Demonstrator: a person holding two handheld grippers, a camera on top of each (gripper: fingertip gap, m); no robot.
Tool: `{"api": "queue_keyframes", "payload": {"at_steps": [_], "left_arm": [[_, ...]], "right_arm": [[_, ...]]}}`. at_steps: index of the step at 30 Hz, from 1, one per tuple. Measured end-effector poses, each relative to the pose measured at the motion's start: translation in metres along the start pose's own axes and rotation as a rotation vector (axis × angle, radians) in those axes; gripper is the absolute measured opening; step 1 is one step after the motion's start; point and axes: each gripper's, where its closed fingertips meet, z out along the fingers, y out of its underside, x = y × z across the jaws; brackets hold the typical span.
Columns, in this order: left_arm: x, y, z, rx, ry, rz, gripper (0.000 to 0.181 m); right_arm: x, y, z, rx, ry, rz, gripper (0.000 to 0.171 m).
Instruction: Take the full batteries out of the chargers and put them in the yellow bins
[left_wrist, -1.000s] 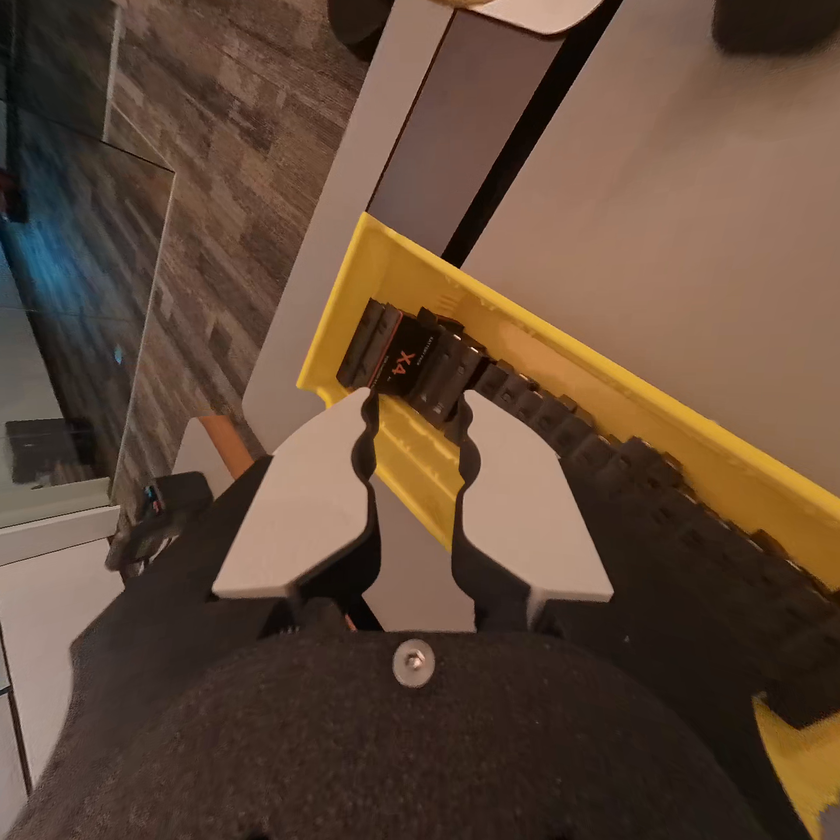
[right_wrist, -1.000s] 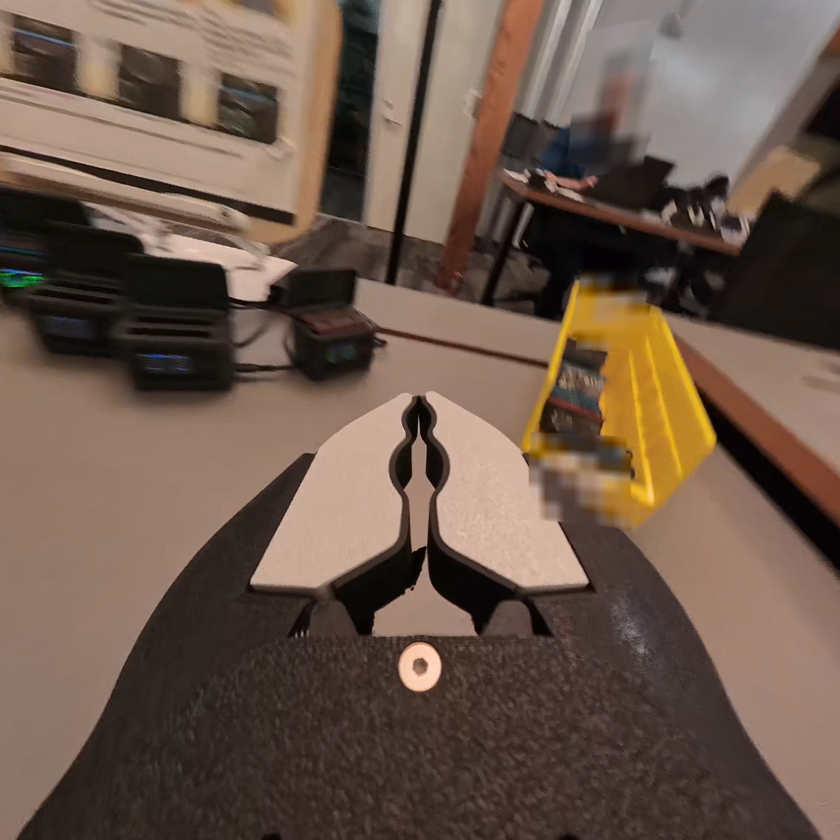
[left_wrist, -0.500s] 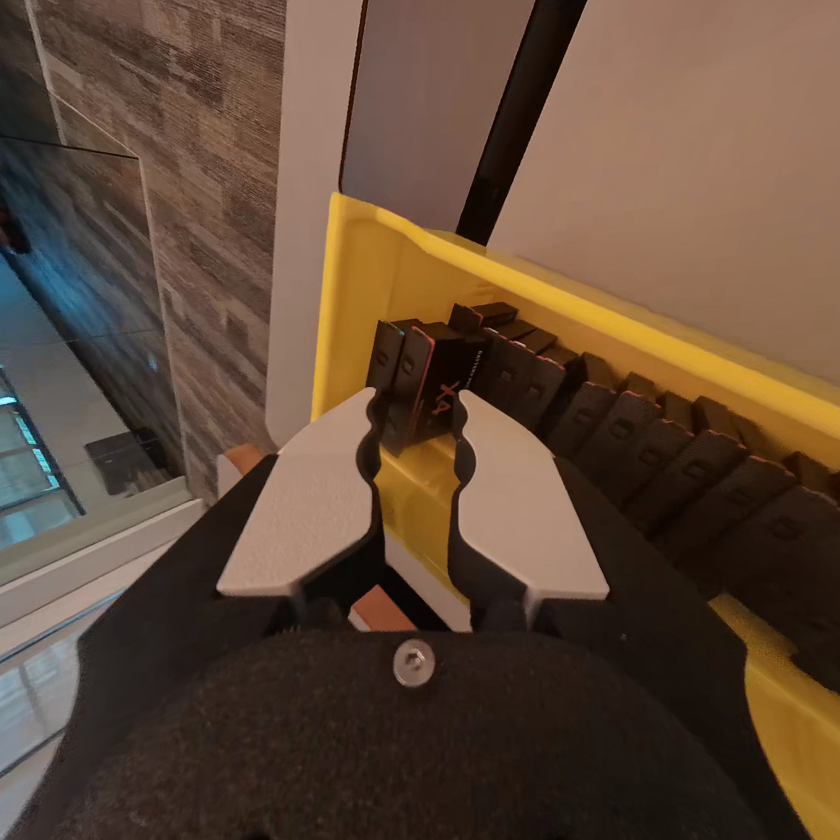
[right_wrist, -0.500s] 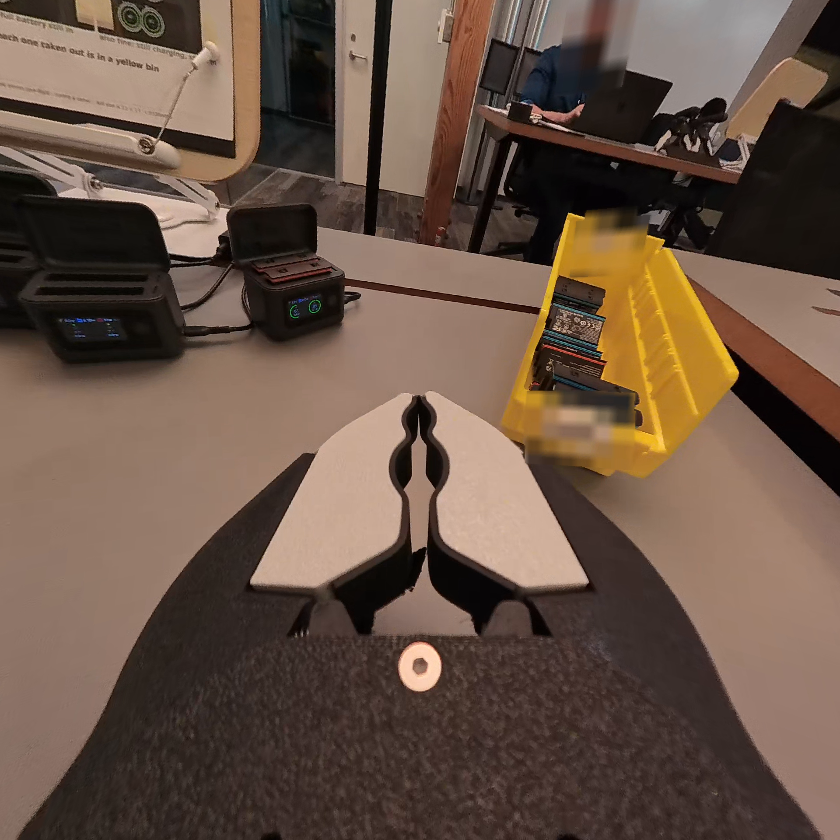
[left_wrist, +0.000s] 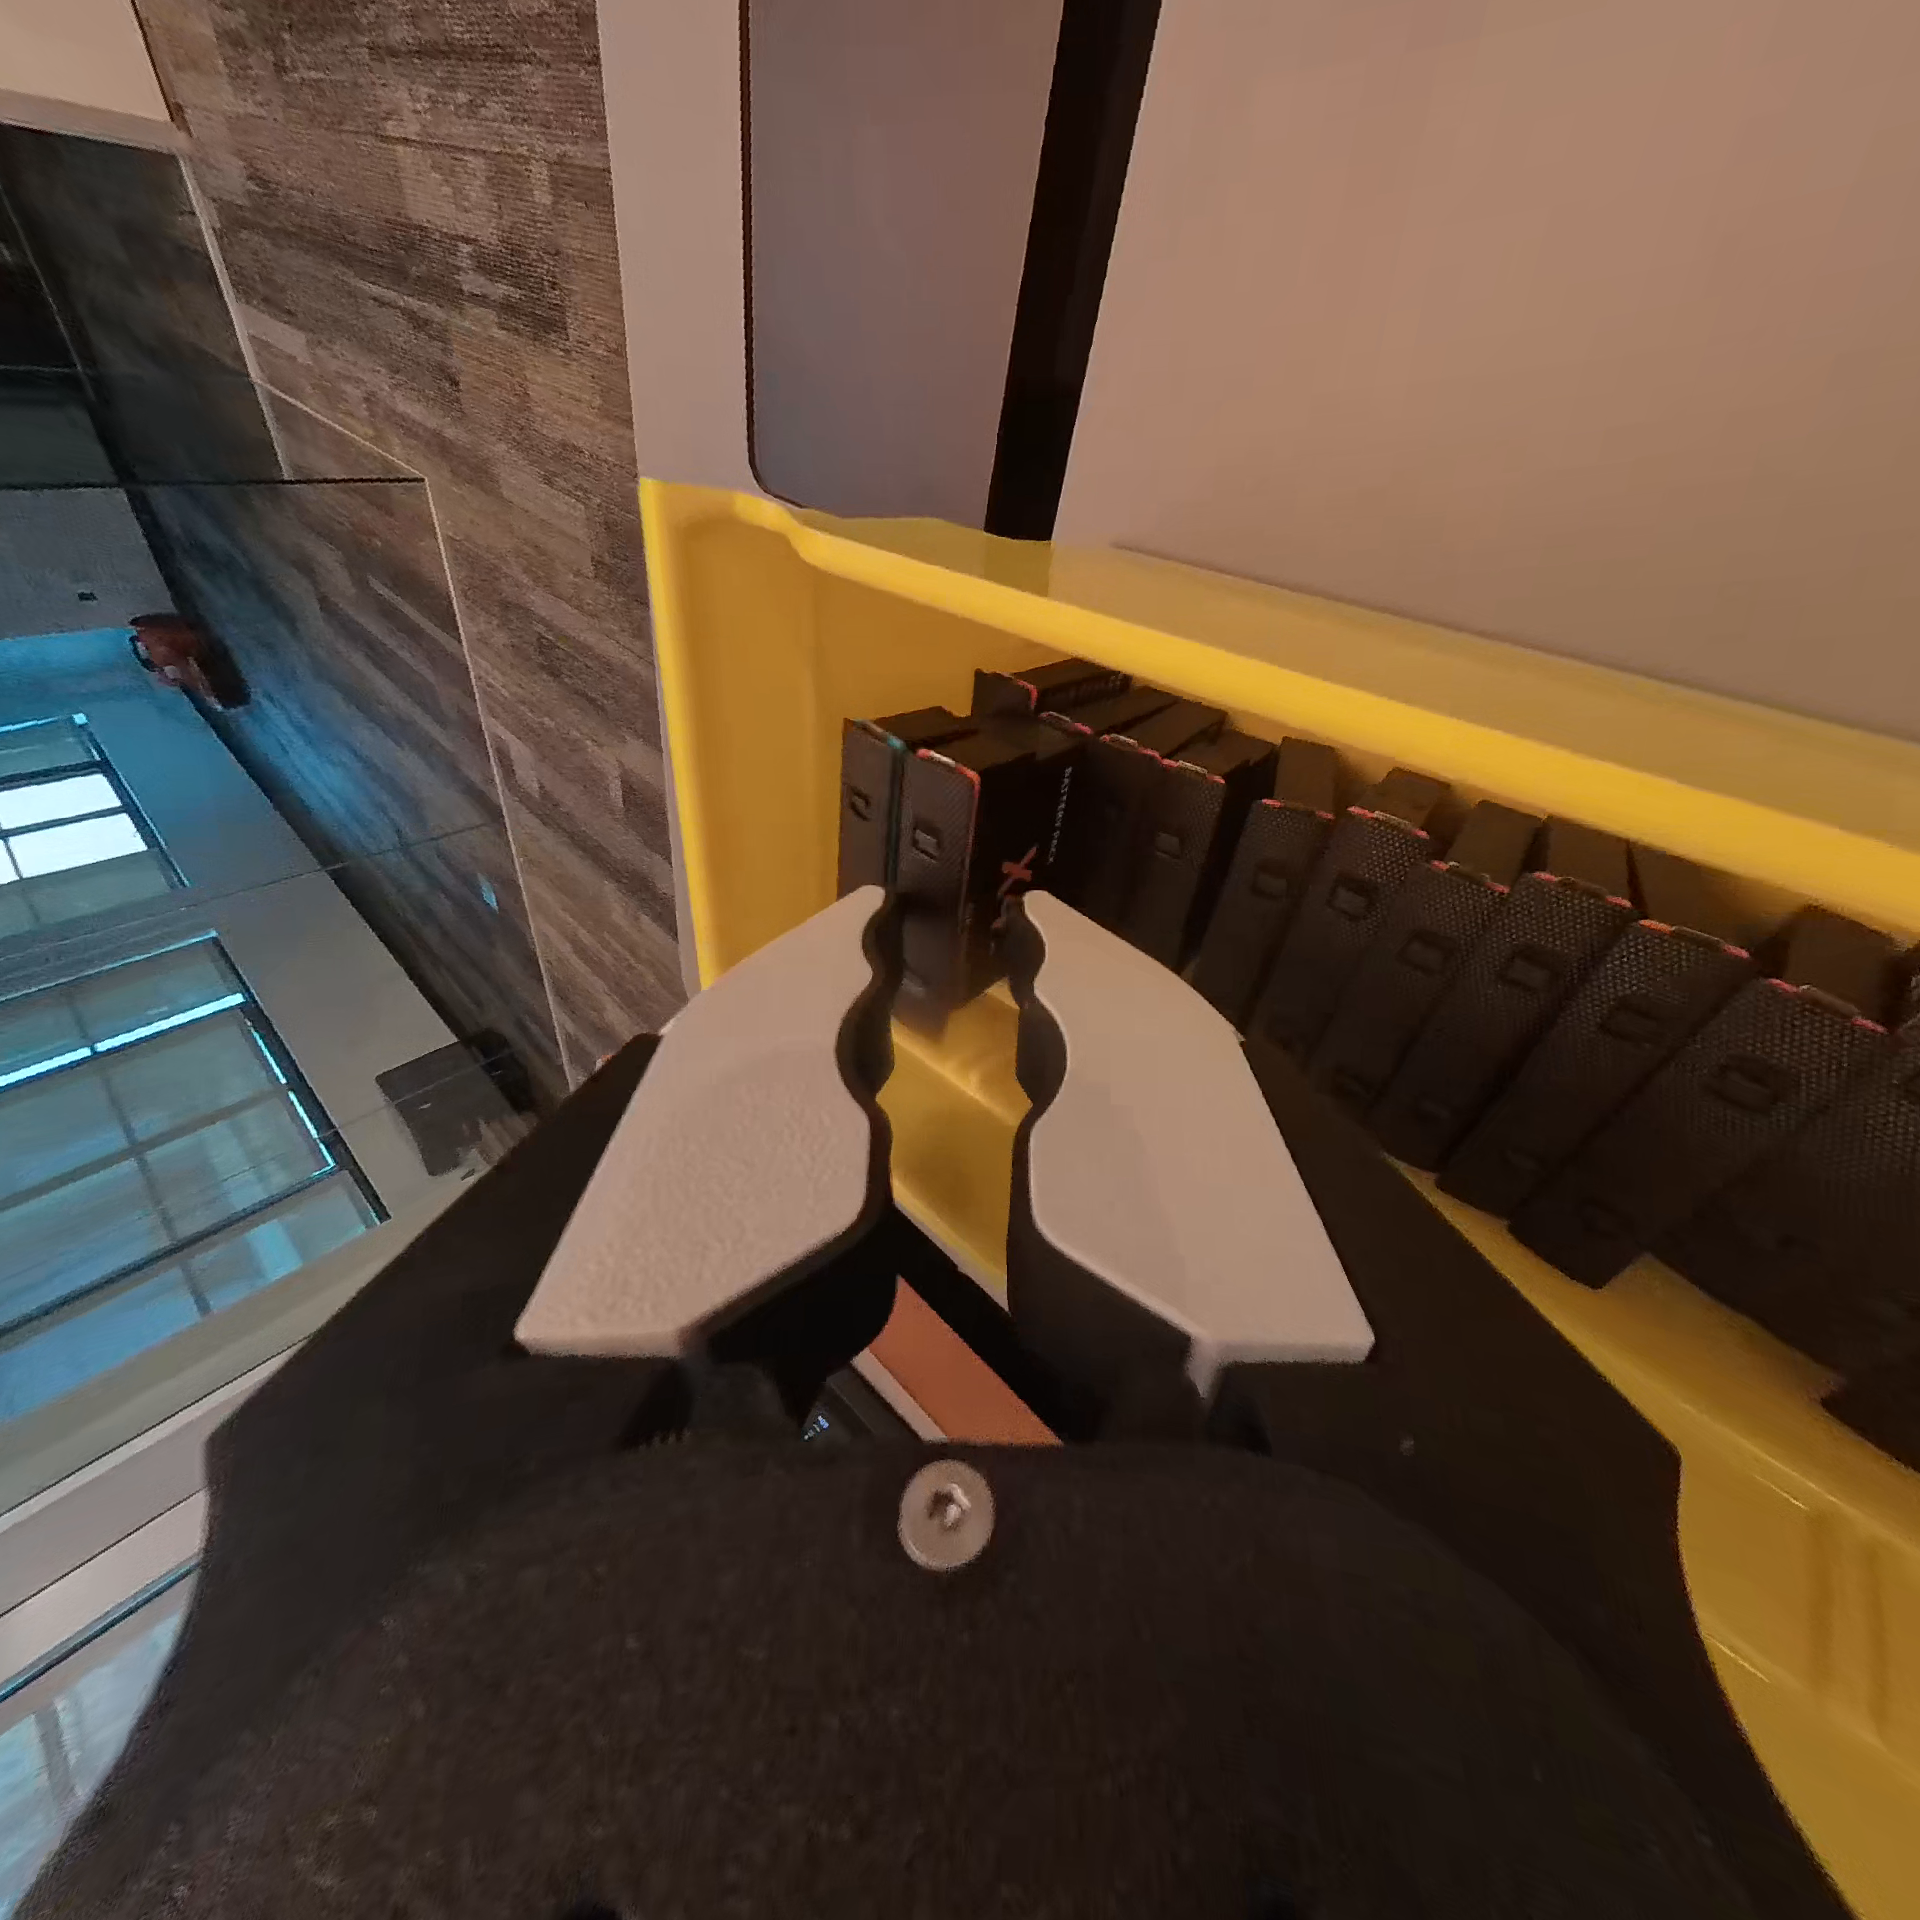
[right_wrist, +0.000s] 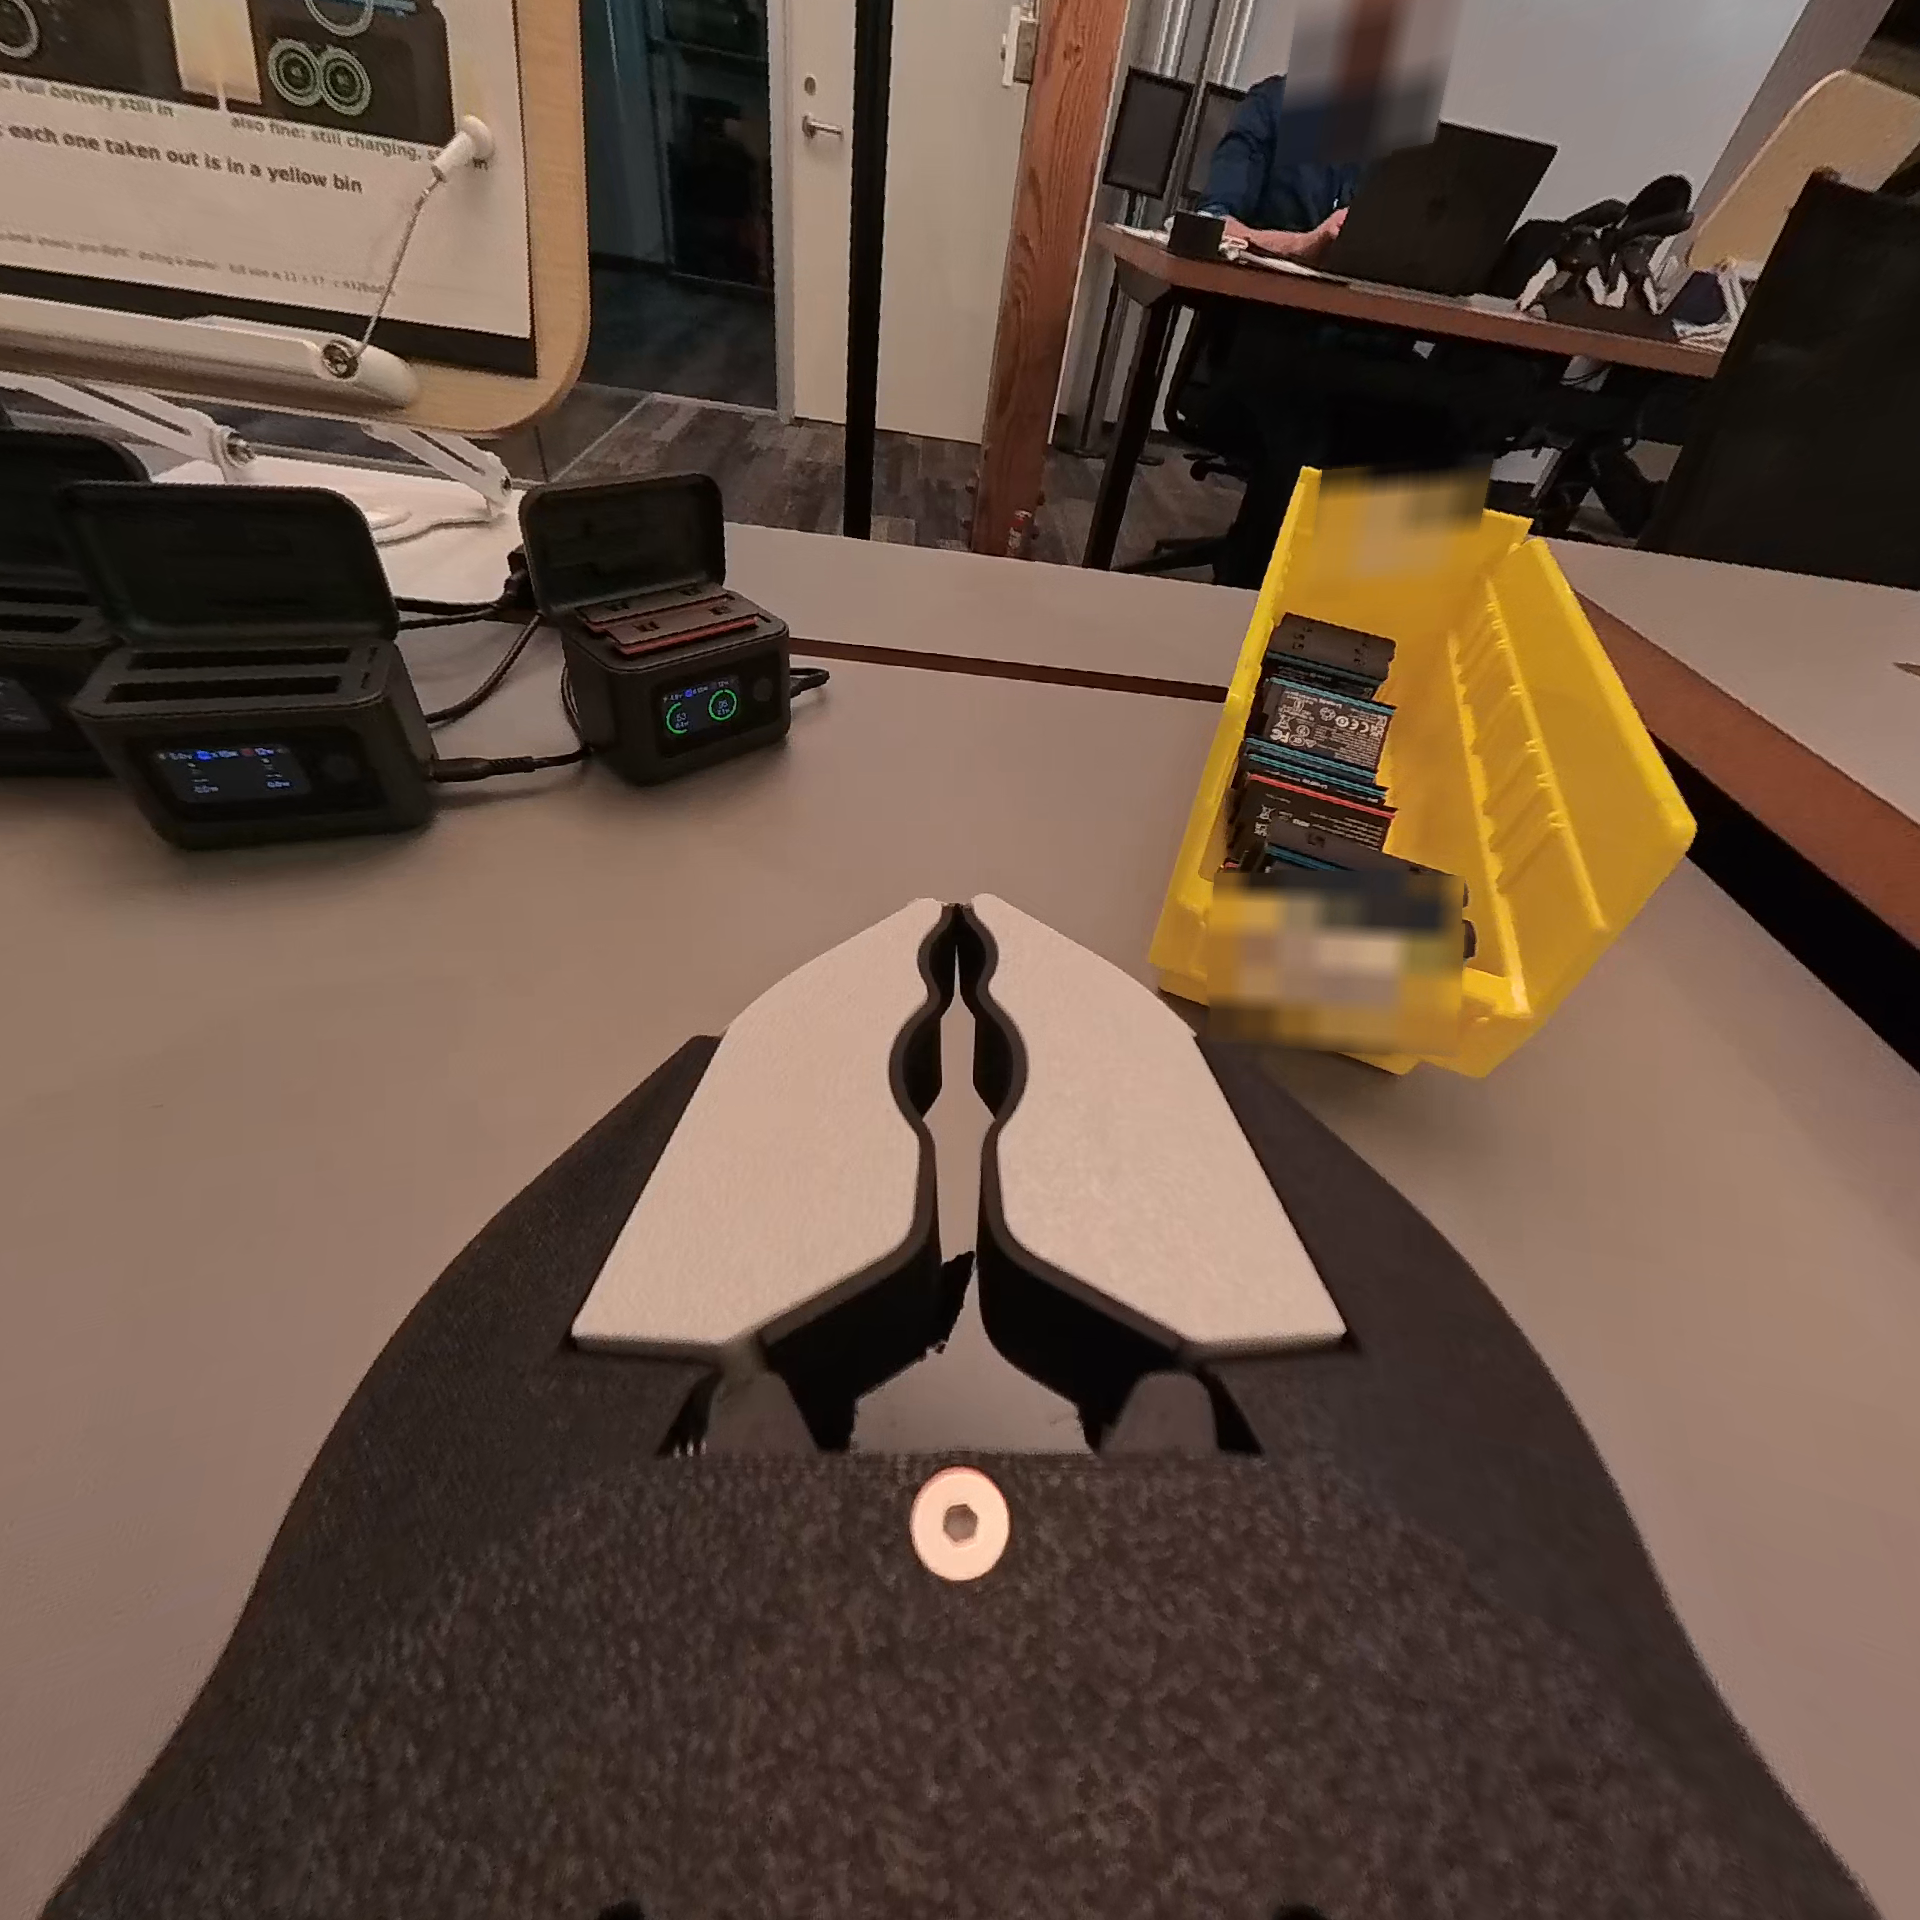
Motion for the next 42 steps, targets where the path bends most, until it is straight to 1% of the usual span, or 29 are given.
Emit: {"api": "queue_keyframes", "payload": {"at_steps": [4, 6, 8, 9, 11, 12, 15, 18, 28, 33, 35, 40, 42], "left_arm": [[0.002, 0.000, -0.002, 0.002, 0.005, 0.013, 0.019], [0.004, 0.000, -0.005, 0.014, 0.021, 0.024, 0.013], [0.005, 0.000, -0.007, 0.021, 0.036, 0.034, 0.014], [0.006, 0.000, -0.006, 0.018, 0.033, 0.042, 0.016], [0.008, 0.000, -0.003, -0.002, 0.047, 0.053, 0.027], [0.008, 0.000, -0.003, -0.012, 0.059, 0.058, 0.029], [0.006, 0.000, -0.006, -0.017, 0.078, 0.074, 0.016], [0.007, 0.001, -0.008, -0.011, 0.081, 0.090, 0.012], [0.007, 0.002, -0.008, 0.005, 0.042, 0.130, 0.012], [0.007, -0.002, -0.007, 0.027, 0.027, 0.124, 0.025], [0.010, -0.002, -0.003, 0.018, 0.045, 0.108, 0.030], [0.019, 0.000, 0.008, -0.029, 0.059, 0.143, 0.027], [0.020, 0.000, 0.009, -0.042, 0.055, 0.155, 0.016]], "right_arm": [[0.000, 0.001, 0.000, -0.004, -0.004, 0.004, 0.000], [0.000, 0.001, 0.000, -0.007, -0.007, 0.003, 0.000], [-0.001, 0.001, 0.000, -0.006, -0.009, 0.004, 0.000], [-0.001, 0.001, 0.001, -0.007, -0.010, 0.003, 0.000], [-0.002, 0.002, 0.001, -0.012, -0.013, 0.003, 0.000], [-0.002, 0.003, 0.001, -0.014, -0.014, 0.003, 0.000], [-0.001, 0.002, 0.001, -0.012, -0.012, 0.009, 0.000], [0.000, 0.002, 0.001, -0.013, -0.014, 0.017, 0.000], [-0.001, 0.003, 0.001, -0.017, -0.023, 0.018, 0.000], [-0.002, 0.004, 0.002, -0.021, -0.027, 0.016, 0.000], [-0.002, 0.004, 0.002, -0.022, -0.027, 0.015, 0.000], [-0.001, 0.005, 0.002, -0.024, -0.028, 0.023, 0.000], [-0.001, 0.005, 0.002, -0.027, -0.030, 0.024, 0.000]]}}
